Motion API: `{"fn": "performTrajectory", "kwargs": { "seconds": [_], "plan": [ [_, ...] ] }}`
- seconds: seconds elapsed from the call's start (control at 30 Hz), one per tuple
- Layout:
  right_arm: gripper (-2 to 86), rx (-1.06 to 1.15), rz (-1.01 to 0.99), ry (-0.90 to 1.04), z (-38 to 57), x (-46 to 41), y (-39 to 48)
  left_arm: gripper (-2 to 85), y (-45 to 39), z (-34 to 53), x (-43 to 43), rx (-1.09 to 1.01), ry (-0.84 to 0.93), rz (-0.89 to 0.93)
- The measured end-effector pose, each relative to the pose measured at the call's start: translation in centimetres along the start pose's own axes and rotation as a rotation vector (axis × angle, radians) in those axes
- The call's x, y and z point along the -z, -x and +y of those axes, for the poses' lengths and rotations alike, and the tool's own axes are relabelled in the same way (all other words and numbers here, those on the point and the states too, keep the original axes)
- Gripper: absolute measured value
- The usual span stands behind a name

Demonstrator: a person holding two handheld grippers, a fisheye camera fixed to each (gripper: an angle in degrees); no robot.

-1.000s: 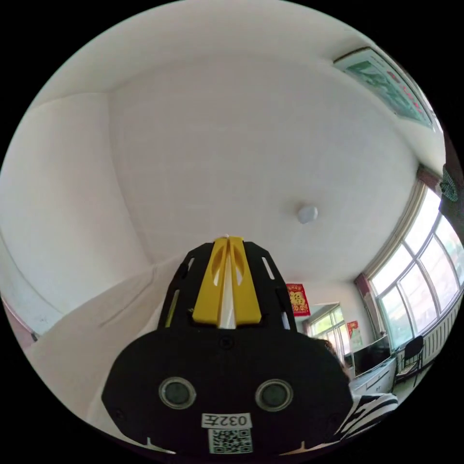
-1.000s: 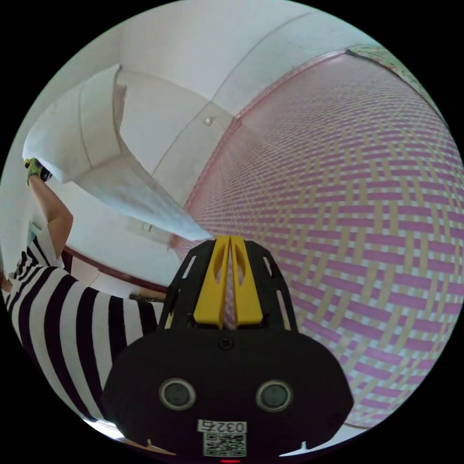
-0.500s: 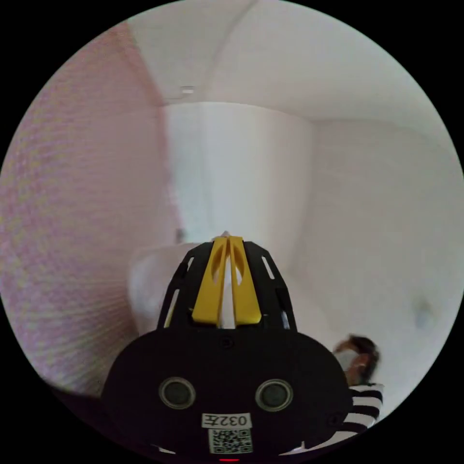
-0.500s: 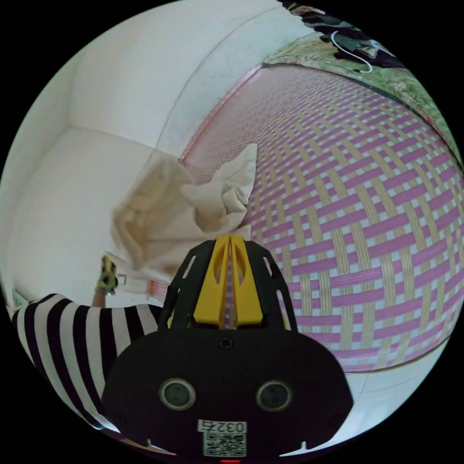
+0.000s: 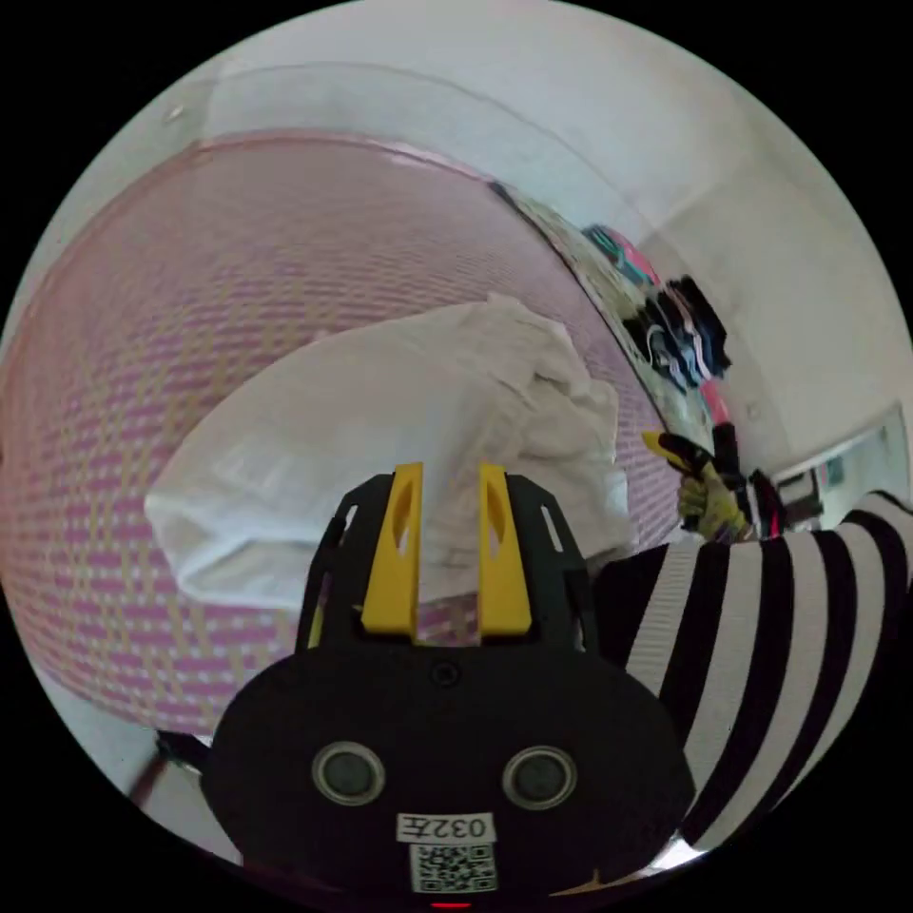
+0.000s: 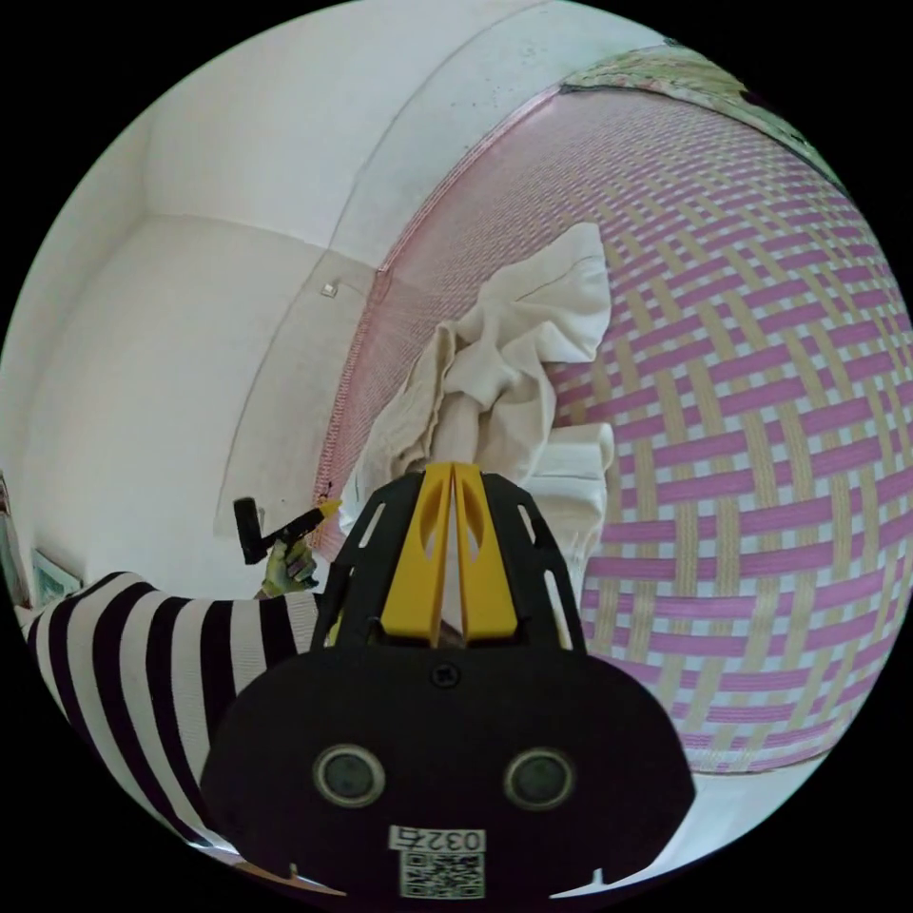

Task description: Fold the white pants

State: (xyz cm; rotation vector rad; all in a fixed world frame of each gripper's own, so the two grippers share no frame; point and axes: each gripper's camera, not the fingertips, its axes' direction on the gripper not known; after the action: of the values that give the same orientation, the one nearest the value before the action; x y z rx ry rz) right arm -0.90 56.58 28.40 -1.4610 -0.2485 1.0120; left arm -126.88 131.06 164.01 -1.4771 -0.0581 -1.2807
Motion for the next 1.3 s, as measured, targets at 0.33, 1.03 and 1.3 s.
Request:
{"fn": "performTrajectory", "kwargs": {
  "seconds": [0.33,1.03,1.3],
  "plan": [
    [-1.0,0.047,0.059,0.029,2.4,0.3,1.0,11.7,-20.0,-9.1,-7.4,-0.650,0.320,-0.481],
    [-1.0,-0.106,0.139,-0.042,1.4,1.8,-1.4,-0.8,16.0,-8.9,34.2,0.597,-0.298,-0.160],
    [-1.0,-0.169,0.161,0.025,0.3,0.0,-2.2,2.5,21.3,4.4,26.4,0.635,-0.325,0.291]
  ]
}}
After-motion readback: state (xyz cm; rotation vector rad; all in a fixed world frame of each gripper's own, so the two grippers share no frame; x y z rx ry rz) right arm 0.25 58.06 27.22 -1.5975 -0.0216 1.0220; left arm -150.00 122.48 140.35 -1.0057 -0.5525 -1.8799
